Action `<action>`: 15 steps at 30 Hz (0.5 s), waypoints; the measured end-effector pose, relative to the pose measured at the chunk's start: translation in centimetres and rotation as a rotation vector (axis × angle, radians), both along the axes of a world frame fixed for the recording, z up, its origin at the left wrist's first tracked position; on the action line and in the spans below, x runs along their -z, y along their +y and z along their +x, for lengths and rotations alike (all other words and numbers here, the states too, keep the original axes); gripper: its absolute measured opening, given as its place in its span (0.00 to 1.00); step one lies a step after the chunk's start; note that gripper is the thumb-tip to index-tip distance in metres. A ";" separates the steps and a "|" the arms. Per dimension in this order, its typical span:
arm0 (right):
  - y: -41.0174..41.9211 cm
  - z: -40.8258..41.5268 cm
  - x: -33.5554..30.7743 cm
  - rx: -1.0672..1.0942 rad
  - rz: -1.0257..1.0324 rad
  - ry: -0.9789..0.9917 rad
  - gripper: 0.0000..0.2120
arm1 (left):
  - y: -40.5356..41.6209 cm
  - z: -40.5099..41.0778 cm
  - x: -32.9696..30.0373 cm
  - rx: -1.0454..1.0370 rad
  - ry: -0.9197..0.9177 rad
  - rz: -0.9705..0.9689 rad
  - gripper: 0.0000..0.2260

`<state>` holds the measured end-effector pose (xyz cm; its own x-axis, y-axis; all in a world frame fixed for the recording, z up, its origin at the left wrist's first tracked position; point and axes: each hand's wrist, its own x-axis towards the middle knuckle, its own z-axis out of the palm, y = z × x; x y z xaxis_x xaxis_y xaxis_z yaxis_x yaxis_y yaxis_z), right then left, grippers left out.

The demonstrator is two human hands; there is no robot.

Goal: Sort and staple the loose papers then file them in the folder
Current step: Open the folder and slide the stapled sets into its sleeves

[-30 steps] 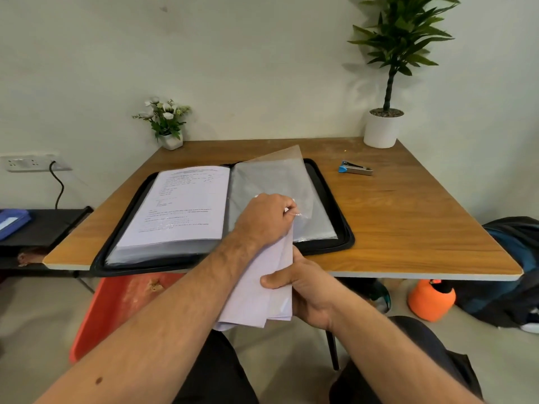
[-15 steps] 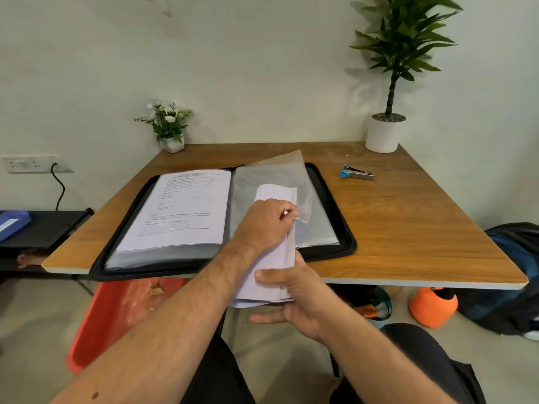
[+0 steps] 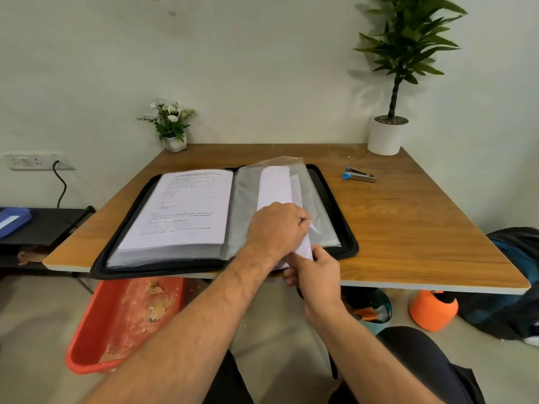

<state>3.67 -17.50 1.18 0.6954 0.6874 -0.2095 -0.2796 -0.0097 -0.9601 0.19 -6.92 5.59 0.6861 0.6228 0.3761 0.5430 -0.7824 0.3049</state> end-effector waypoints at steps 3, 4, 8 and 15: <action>0.3 0.4 0.0 0.109 0.016 -0.165 0.05 | 0.0 0.2 -0.4 -0.020 -0.056 0.018 0.13; 0.6 0.6 -0.1 0.145 0.014 -0.239 0.04 | 0.1 0.4 -0.7 -0.023 -0.074 0.027 0.12; 2.6 1.2 -0.5 0.226 0.035 -0.405 0.07 | 0.4 1.3 -1.7 -0.030 -0.087 0.073 0.13; 2.8 2.9 1.7 0.102 0.103 -0.462 0.12 | 0.4 0.8 -1.0 0.004 -0.050 0.136 0.14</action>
